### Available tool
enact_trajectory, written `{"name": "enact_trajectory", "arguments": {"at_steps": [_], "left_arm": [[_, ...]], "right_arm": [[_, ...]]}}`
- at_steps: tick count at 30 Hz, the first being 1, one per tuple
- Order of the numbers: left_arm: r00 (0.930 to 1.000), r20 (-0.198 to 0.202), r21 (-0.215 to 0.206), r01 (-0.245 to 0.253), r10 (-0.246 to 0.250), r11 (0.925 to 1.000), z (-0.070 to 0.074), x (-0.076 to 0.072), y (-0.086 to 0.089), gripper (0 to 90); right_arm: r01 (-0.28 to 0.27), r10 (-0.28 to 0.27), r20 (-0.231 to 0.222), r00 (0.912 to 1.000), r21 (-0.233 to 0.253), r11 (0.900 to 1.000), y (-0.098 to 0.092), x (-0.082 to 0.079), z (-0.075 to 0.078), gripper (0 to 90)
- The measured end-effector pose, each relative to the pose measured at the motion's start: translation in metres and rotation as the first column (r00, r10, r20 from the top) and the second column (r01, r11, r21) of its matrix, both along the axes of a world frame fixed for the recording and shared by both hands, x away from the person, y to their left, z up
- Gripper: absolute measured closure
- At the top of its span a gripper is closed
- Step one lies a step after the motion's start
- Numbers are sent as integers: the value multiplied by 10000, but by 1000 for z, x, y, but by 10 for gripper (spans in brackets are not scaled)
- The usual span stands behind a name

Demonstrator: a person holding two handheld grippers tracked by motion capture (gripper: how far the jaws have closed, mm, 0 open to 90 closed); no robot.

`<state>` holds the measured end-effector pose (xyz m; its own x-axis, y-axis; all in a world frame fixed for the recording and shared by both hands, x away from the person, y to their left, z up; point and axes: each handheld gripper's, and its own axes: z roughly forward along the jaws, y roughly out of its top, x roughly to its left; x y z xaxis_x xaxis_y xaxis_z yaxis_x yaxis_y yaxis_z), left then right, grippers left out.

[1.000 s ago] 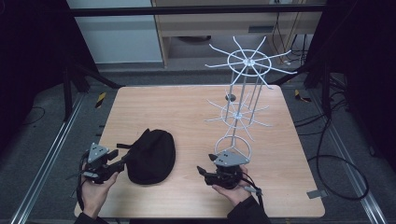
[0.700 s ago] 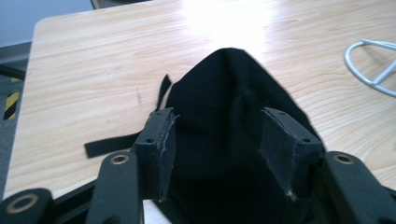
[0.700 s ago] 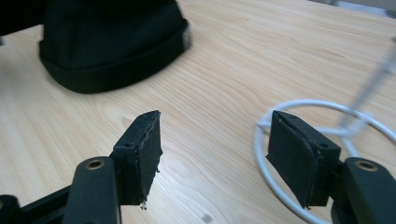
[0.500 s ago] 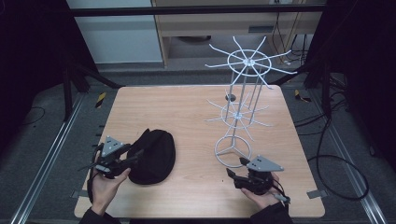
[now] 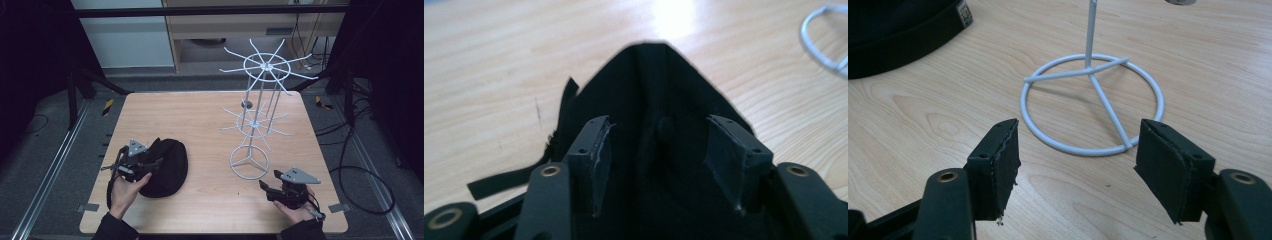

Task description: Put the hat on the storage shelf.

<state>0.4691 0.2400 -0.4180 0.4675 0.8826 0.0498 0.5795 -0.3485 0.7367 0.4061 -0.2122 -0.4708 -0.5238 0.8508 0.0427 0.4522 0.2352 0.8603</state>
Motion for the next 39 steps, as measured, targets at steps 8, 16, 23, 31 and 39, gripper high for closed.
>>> {"name": "enact_trajectory", "arguments": {"at_steps": [8, 16, 23, 31, 39], "left_arm": [[9975, -697, 534, -34, 71, 9986, -19, 9, 2, 539], [9956, -938, 308, 98, -69, 9995, -23, 10, 2, 745], [9993, -272, -35, 252, -253, 9997, -13, 3, 5, 844], [9968, 698, -389, 405, -377, 9984, 4, -10, 9, 855], [9760, 2003, -1108, 1091, -853, 9878, 34, -31, 8, 856]], "right_arm": [[178, -179, -139, 9997, -82, 9998, -6, 4, -3, 341], [449, -452, -271, 9986, -126, 9989, -11, 6, -6, 351], [480, -485, -335, 9983, -158, 9987, -12, 7, -9, 352], [564, -567, -337, 9978, -103, 9984, -14, 7, -9, 352], [672, -674, -259, 9974, -72, 9977, -17, 8, -9, 352]]}}
